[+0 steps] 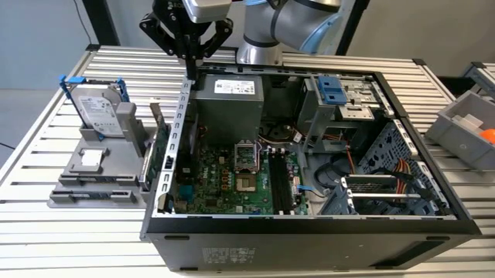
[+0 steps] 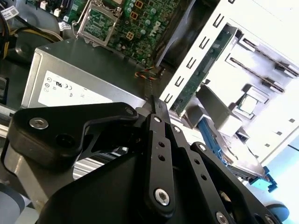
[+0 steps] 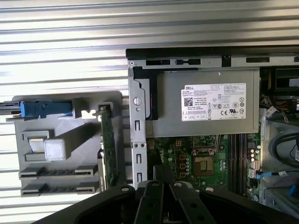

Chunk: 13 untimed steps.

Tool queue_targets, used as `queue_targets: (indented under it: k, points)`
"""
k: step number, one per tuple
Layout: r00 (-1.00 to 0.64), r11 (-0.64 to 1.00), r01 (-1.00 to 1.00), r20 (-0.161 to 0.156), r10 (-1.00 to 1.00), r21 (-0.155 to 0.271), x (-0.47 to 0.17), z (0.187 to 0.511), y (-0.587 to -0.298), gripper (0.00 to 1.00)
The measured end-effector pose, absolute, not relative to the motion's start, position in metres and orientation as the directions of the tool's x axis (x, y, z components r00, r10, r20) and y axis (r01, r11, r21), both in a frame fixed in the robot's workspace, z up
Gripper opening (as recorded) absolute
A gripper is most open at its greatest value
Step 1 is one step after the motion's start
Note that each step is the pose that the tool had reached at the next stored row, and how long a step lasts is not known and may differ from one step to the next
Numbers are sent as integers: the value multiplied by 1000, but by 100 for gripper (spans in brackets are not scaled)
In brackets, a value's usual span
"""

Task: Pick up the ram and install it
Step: 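Reach for the ram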

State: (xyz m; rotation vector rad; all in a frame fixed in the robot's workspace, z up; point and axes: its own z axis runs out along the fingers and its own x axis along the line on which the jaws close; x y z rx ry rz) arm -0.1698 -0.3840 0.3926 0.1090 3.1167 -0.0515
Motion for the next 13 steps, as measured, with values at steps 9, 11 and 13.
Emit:
queue_targets:
  k: [9, 11, 13]
  points:
    - [-997, 997, 70, -23, 69, -32, -178, 393, -384, 0]
    - [-997, 997, 70, -23, 69, -32, -180, 393, -384, 0]
    - [-997, 997, 70, -23, 69, -32, -181, 393, -384, 0]
